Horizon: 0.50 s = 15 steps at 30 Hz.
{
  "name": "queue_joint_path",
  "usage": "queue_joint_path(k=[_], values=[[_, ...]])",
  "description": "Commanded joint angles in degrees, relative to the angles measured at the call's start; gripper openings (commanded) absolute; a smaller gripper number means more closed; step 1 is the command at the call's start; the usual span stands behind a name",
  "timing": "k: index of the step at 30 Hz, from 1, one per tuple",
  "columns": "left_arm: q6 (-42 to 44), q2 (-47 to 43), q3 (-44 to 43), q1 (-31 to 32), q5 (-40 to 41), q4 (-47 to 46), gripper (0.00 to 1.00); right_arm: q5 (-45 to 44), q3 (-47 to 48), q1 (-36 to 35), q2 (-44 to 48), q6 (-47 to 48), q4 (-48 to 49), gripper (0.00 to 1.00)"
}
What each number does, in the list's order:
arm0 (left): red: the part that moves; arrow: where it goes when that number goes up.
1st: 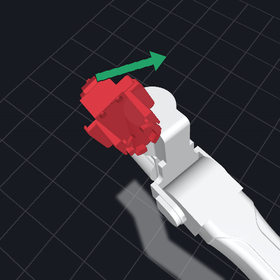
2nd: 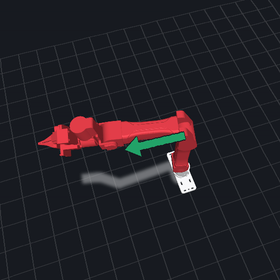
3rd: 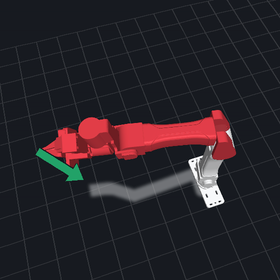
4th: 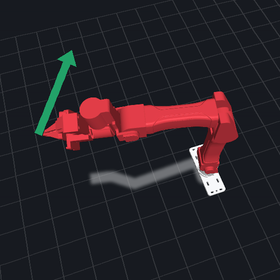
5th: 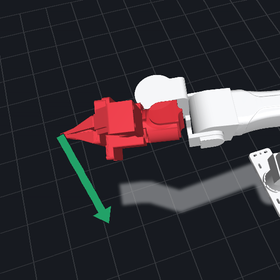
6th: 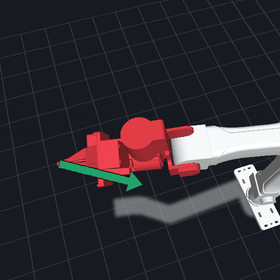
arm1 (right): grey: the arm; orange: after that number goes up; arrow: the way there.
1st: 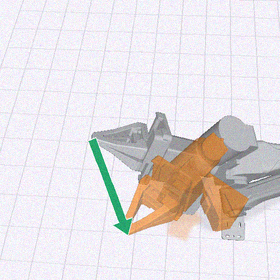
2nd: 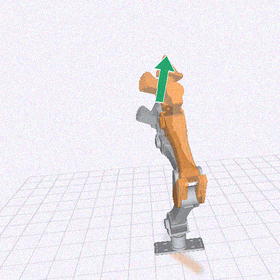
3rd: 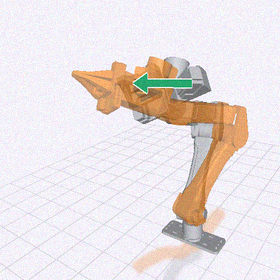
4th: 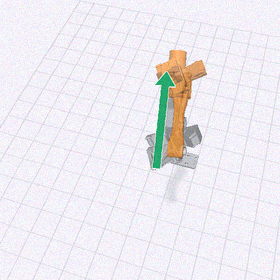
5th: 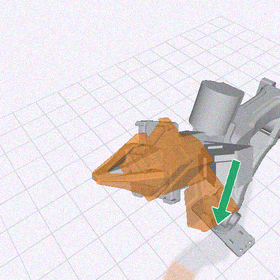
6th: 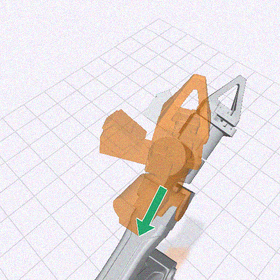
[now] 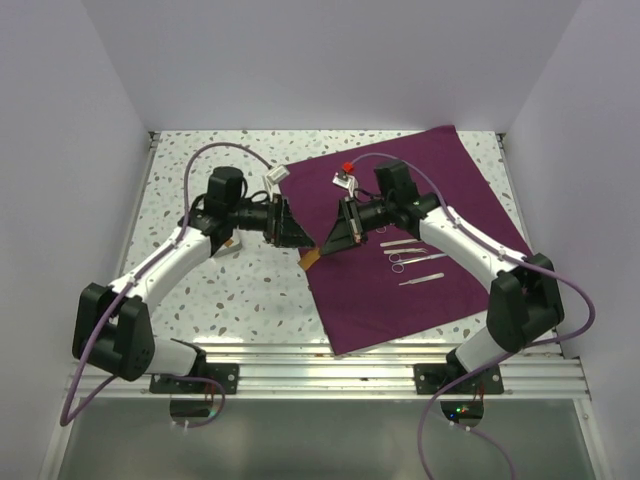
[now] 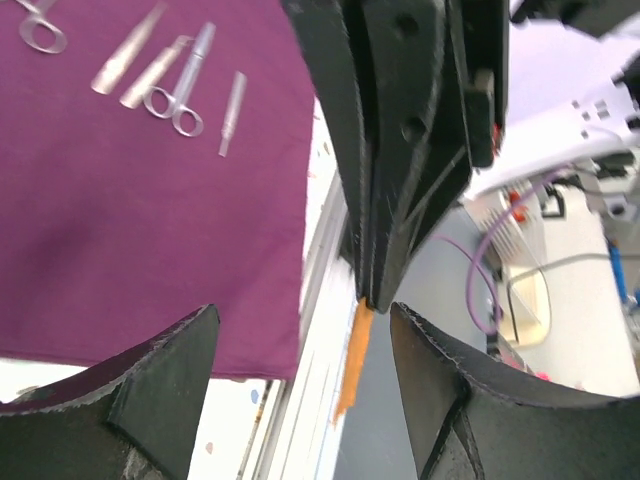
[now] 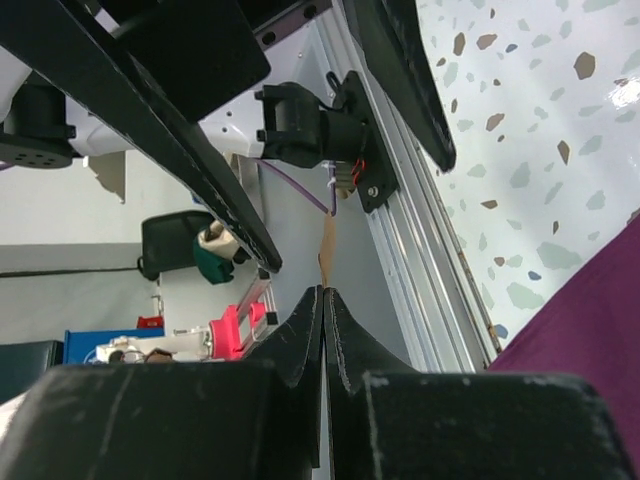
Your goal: Prepare the surgical pack
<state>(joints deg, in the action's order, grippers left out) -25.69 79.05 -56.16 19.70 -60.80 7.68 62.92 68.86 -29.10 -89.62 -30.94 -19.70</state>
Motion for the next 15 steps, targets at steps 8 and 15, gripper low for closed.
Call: queue_joint_path(k=[8, 15], values=[[-0.7, -4.8, 5.0, 2.0, -9.4, -4.8, 0.63, 3.7, 0.4, -0.7, 2.6, 0.4, 0.3, 0.00], [-1.7, -5.1, 6.1, 2.0, -10.0, -5.5, 0.23, 3.8, 1.4, -1.1, 2.2, 0.3, 0.3, 0.00]])
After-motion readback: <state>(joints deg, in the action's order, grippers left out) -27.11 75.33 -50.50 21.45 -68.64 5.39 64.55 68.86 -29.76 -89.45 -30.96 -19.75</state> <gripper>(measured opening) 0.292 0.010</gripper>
